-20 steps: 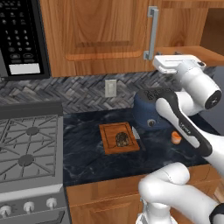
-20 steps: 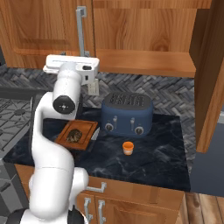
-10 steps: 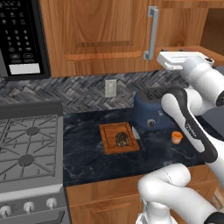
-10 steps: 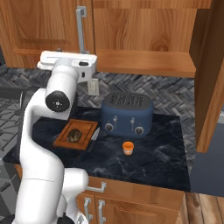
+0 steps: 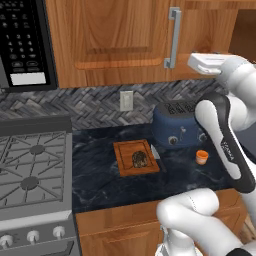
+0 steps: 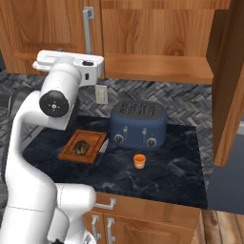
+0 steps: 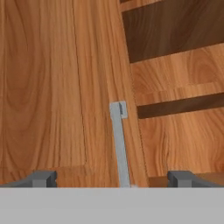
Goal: Pick the bread, place it on the cutting board, pick the jam, place it on the counter, and close the cabinet.
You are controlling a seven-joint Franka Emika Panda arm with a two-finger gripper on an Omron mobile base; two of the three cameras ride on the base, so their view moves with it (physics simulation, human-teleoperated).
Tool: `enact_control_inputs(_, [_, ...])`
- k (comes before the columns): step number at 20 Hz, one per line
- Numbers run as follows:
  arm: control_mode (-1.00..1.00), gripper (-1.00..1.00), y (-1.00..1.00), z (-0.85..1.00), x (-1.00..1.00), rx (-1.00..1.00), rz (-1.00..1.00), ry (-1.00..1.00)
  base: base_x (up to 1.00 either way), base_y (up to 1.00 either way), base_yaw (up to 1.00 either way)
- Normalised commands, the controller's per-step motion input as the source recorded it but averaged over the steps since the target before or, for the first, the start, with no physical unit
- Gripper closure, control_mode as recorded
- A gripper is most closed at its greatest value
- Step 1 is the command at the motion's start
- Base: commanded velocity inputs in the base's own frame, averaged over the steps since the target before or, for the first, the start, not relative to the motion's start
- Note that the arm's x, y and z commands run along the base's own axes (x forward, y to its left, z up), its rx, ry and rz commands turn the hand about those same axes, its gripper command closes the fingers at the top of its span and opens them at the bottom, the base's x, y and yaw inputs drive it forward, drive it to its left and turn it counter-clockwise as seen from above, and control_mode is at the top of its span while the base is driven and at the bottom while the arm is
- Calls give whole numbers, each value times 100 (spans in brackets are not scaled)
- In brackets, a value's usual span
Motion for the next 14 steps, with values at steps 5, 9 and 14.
enact_control_inputs(5, [-100, -100, -10, 3, -31, 0, 0, 2, 0, 0, 0])
enact_control_inputs(9, [-100, -100, -10, 0, -32, 0, 0, 0, 0, 0, 0])
enact_control_inputs(14, [-100, -100, -7, 0, -25, 0, 0, 0, 0, 0, 0])
